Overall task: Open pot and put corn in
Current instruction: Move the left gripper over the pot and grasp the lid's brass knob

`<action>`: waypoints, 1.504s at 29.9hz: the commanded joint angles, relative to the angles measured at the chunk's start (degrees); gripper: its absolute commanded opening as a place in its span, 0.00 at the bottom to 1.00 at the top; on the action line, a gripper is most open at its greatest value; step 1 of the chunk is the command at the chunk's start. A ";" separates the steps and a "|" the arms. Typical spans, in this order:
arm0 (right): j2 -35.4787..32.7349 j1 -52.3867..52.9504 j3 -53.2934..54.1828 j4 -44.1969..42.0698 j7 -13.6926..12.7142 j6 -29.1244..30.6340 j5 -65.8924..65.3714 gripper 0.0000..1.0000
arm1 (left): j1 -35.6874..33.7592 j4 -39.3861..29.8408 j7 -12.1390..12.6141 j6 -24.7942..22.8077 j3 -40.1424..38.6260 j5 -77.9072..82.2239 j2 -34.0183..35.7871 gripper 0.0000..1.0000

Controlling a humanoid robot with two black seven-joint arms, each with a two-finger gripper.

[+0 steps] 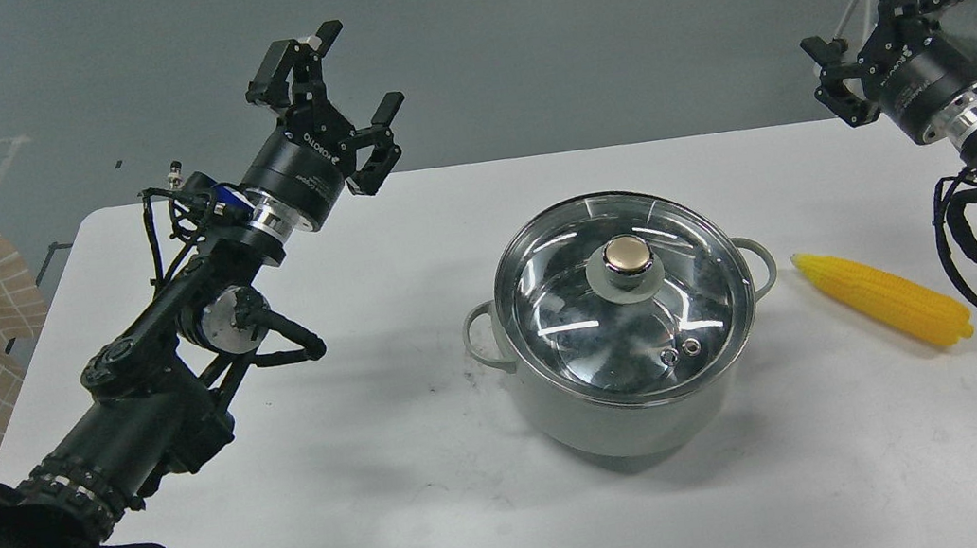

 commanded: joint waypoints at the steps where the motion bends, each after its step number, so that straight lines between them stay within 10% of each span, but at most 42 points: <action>1: 0.04 -0.02 -0.05 0.00 0.01 0.00 -0.08 1.00 | 0.05 0.03 0.02 0.28 -0.10 0.00 -0.16 0.98; 14: -0.31 -0.02 -0.05 0.00 0.01 0.00 -0.17 1.00 | -0.22 -5.06 -0.07 1.16 0.52 5.26 0.37 0.98; 34: -3.30 -1.77 -0.05 0.35 0.01 0.00 -0.17 1.00 | -6.37 -35.39 -0.07 1.60 1.48 70.55 6.35 0.98; 45: -5.14 -4.06 0.03 1.84 0.01 0.00 -0.08 1.00 | -12.43 -34.86 -1.47 12.41 20.29 98.20 6.00 0.98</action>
